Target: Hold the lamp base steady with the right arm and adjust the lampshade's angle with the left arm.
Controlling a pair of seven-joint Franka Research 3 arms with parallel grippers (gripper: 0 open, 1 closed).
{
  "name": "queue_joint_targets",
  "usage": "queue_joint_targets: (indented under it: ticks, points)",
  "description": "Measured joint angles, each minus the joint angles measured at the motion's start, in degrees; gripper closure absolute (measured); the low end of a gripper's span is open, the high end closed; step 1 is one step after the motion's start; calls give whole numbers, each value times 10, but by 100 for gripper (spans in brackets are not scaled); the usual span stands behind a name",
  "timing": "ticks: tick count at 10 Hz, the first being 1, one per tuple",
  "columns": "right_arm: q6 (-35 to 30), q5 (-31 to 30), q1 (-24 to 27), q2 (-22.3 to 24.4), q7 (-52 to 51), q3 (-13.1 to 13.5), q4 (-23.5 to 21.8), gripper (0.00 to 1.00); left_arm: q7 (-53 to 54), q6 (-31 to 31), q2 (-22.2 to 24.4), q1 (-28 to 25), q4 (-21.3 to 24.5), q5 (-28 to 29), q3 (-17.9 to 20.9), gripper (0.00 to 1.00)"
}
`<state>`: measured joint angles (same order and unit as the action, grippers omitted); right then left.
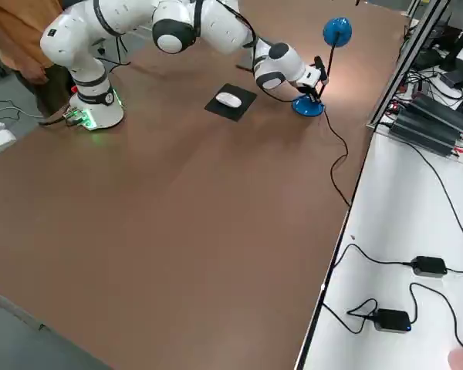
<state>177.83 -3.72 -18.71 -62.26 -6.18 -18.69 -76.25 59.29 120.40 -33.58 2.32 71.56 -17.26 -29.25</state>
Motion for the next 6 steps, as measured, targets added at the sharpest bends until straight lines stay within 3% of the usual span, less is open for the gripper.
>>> queue_joint_targets:
  ticks: [6]
  points:
    - [0,0,-4,-9,0,4,14,82,8,37,-17,21,-6,-2,-1,1]
